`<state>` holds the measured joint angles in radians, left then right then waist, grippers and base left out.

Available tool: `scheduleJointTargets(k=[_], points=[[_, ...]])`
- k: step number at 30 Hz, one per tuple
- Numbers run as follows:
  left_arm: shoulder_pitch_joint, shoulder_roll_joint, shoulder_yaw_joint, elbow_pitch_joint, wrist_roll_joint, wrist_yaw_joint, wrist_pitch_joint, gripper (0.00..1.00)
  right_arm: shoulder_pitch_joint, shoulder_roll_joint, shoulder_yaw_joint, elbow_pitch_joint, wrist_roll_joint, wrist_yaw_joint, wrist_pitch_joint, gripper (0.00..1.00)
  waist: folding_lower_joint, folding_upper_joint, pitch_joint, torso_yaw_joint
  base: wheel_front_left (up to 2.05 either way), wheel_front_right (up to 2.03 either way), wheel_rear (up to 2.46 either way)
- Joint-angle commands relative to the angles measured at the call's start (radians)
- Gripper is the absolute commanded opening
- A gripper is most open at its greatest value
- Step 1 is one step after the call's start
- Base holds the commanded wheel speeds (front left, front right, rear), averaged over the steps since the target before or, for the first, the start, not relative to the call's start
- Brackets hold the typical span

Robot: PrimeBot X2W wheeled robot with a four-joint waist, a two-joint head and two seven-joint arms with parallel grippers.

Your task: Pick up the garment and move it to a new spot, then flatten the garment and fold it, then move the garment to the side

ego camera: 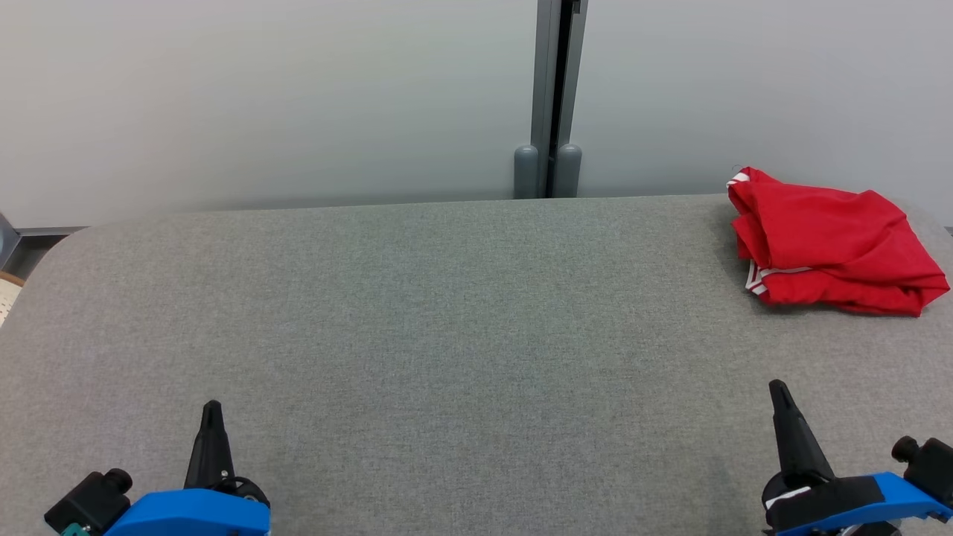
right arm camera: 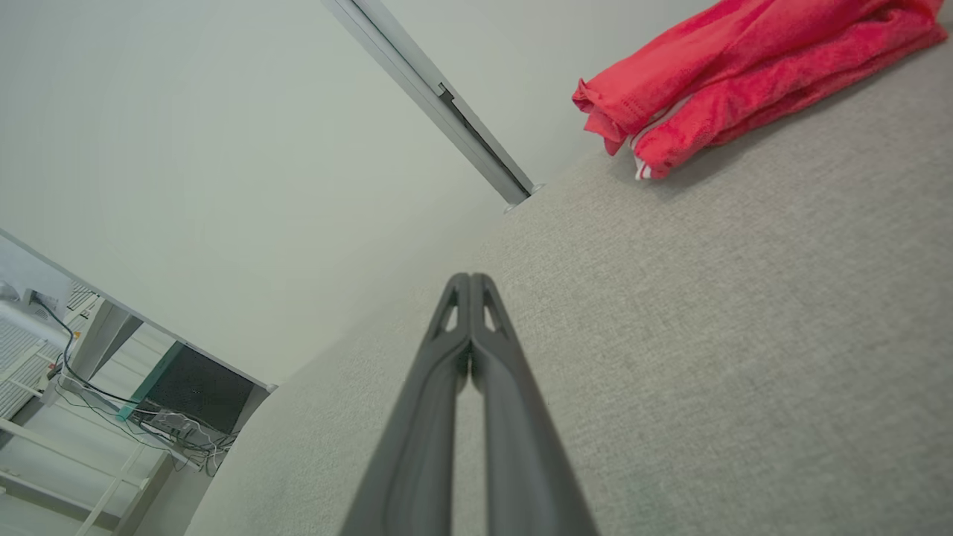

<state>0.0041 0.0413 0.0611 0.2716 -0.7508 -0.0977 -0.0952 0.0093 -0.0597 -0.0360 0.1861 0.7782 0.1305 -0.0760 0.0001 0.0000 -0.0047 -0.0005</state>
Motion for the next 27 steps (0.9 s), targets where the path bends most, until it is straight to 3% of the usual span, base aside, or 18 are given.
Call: scheduleJointTargets(k=[1, 27], points=[[-0.031, 0.007, 0.007, -0.016, -0.039, -0.004, 0.009, 0.00, -0.028, -0.010, -0.004, -0.008, 0.040, 0.000, 0.007, 0.00, -0.0001, 0.0000, 0.000, 0.000, 0.00, 0.00, 0.00], [-0.067, 0.009, 0.026, -0.022, -0.358, -0.017, 0.088, 0.00, -0.066, -0.011, -0.023, 0.017, 0.358, 0.000, 0.071, 0.00, -0.0001, 0.0000, 0.002, 0.000, 0.00, 0.00, 0.00]])
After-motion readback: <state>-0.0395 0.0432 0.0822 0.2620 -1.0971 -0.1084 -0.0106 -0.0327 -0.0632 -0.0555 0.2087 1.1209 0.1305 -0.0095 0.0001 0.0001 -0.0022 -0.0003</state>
